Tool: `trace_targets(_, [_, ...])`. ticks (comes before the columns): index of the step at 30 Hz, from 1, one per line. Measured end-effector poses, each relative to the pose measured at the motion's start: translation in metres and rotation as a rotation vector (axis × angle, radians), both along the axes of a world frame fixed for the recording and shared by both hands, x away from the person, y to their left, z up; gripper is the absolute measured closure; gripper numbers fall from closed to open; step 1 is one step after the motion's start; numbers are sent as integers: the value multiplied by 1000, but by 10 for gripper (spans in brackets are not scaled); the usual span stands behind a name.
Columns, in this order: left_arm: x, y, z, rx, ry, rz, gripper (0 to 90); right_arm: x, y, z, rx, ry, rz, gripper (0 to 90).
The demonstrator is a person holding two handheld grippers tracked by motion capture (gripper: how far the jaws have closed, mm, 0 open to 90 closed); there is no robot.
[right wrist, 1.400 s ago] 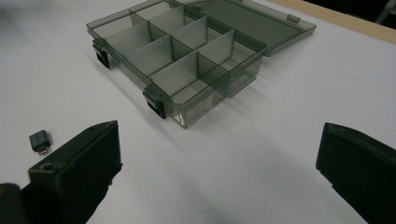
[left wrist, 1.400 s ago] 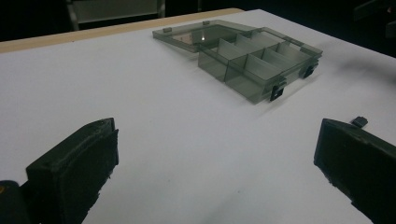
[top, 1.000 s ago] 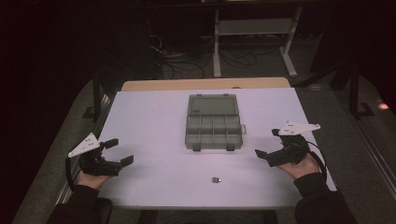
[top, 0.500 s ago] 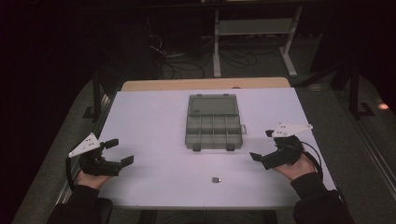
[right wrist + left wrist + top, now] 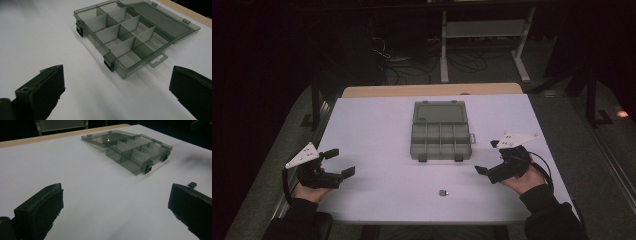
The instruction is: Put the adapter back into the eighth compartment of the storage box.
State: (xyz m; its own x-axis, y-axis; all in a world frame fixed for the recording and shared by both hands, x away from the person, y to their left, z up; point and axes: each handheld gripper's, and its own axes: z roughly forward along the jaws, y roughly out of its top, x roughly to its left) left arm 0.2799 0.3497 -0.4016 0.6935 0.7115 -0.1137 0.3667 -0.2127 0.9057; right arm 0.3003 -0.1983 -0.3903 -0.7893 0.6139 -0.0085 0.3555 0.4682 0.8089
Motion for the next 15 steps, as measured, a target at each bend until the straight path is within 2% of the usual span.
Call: trace_targets(15, [0, 0, 0, 4, 2, -4, 0, -2, 13, -1, -23, 12, 48, 0])
